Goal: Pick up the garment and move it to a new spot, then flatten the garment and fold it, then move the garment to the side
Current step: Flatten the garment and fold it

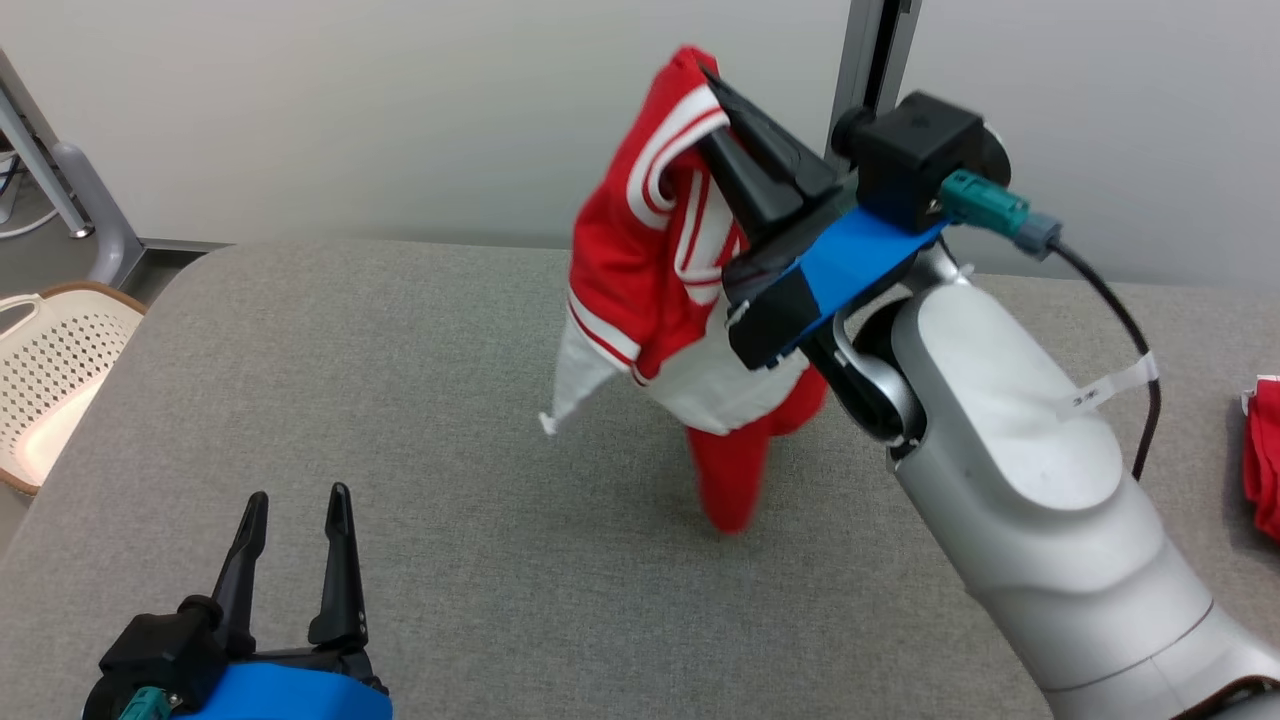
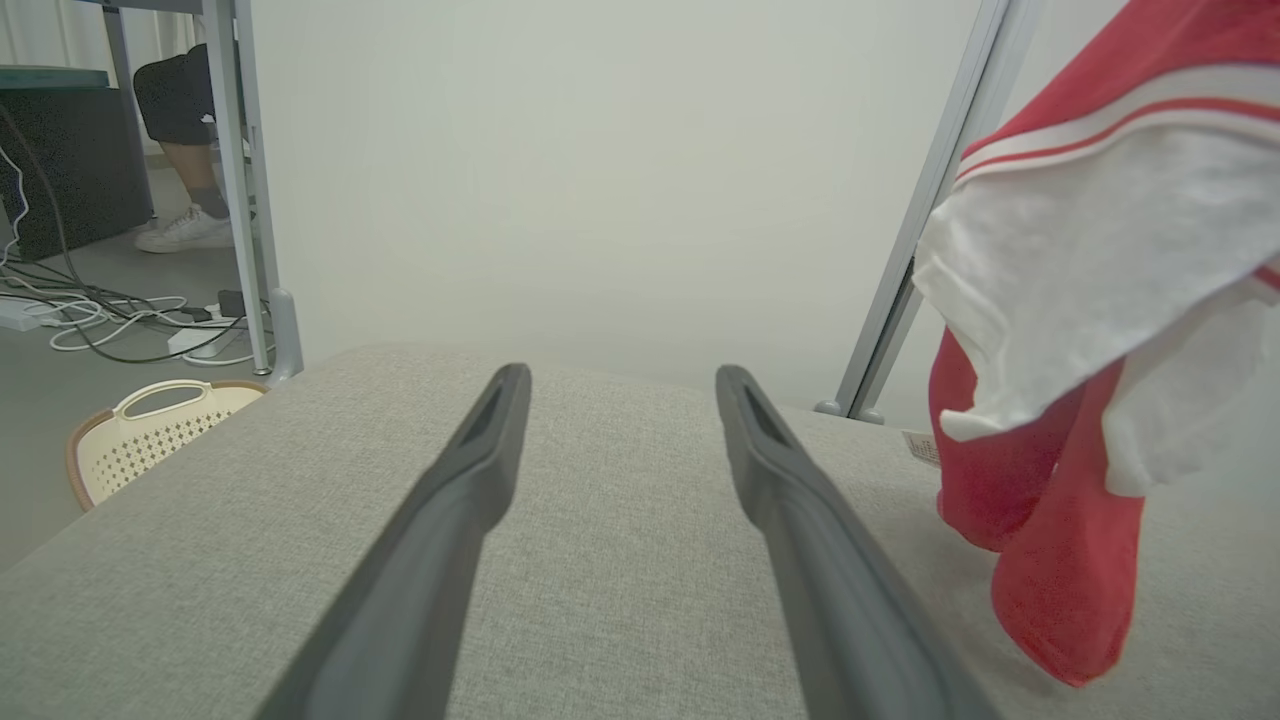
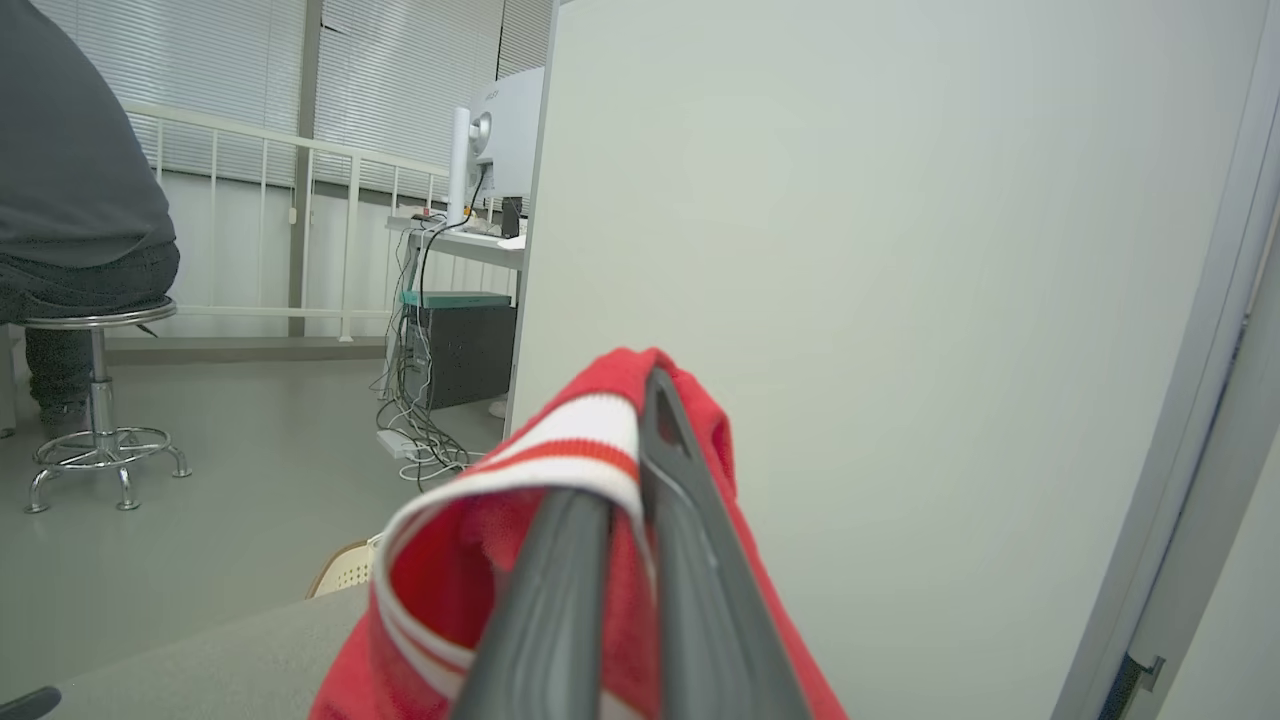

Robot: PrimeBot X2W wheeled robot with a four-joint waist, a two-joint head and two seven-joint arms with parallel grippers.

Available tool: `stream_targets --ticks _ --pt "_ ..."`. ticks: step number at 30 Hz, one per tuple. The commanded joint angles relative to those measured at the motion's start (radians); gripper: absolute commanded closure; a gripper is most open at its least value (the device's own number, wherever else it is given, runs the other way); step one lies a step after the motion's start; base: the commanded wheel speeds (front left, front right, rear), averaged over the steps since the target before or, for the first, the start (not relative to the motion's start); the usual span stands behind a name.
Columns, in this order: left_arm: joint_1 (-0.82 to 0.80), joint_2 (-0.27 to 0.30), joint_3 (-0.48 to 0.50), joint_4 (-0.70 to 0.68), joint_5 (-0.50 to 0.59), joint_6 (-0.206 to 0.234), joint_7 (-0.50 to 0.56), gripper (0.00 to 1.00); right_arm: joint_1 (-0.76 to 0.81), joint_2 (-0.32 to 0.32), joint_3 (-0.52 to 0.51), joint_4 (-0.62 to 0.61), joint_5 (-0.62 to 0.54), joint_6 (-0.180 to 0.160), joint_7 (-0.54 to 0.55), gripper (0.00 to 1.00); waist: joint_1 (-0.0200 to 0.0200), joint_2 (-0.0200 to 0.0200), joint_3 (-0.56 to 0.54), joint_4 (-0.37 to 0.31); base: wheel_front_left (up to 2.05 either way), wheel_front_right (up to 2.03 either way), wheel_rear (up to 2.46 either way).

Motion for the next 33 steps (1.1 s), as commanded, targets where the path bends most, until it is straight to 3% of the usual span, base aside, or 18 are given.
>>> stream_targets --ticks 1,7,14,21,28,29,30,33 --pt "0.006 0.004 -0.001 -0.005 0.006 0.002 -0.001 0.0 -0.03 -0.002 0.0 -0.011 0.013 0.0 -0.013 1.0 0.0001 0.0 0.001 0.0 0.0 0.0 0.0" --pt "0.012 0.007 -0.008 -0.012 0.008 0.006 -0.002 0.0 -0.091 -0.017 -0.029 -0.03 0.02 0.0 -0.057 1.0 0.0001 0.0 -0.003 -0.002 0.0 0.0 0.0" --pt "0.016 0.004 -0.016 -0.012 0.002 0.006 -0.004 0.0 0.058 -0.13 -0.078 0.029 0.008 0.0 0.012 1.0 0.0001 0.0 -0.002 -0.001 0.0 0.0 0.0" --pt "-0.019 0.003 -0.019 -0.015 -0.003 -0.004 -0.008 0.0 0.174 -0.237 -0.136 0.165 0.013 0.0 0.057 1.0 0.0001 0.0 0.051 -0.002 0.0 0.0 0.0" --pt "-0.068 0.002 -0.029 0.002 -0.003 -0.02 -0.012 0.0 0.14 -0.274 -0.223 0.333 -0.051 0.0 0.009 1.0 0.0001 0.0 0.103 0.023 0.0 0.0 0.0" --pt "-0.072 0.002 -0.03 0.005 -0.003 -0.022 -0.013 0.0 0.132 -0.278 -0.234 0.355 -0.067 0.0 0.002 0.76 0.0001 0.0 0.108 0.026 0.0 0.0 0.0" --pt "-0.075 0.002 -0.031 0.009 -0.002 -0.022 -0.014 0.0 0.128 -0.28 -0.243 0.379 -0.083 0.0 -0.001 0.0 0.0001 0.0 0.111 0.027 0.0 0.0 0.0" --pt "-0.084 0.003 -0.032 0.015 -0.002 -0.023 -0.016 0.0 0.11 -0.29 -0.282 0.443 -0.123 0.0 0.006 0.0 0.0001 0.0 0.115 0.03 0.0 0.0 0.0"
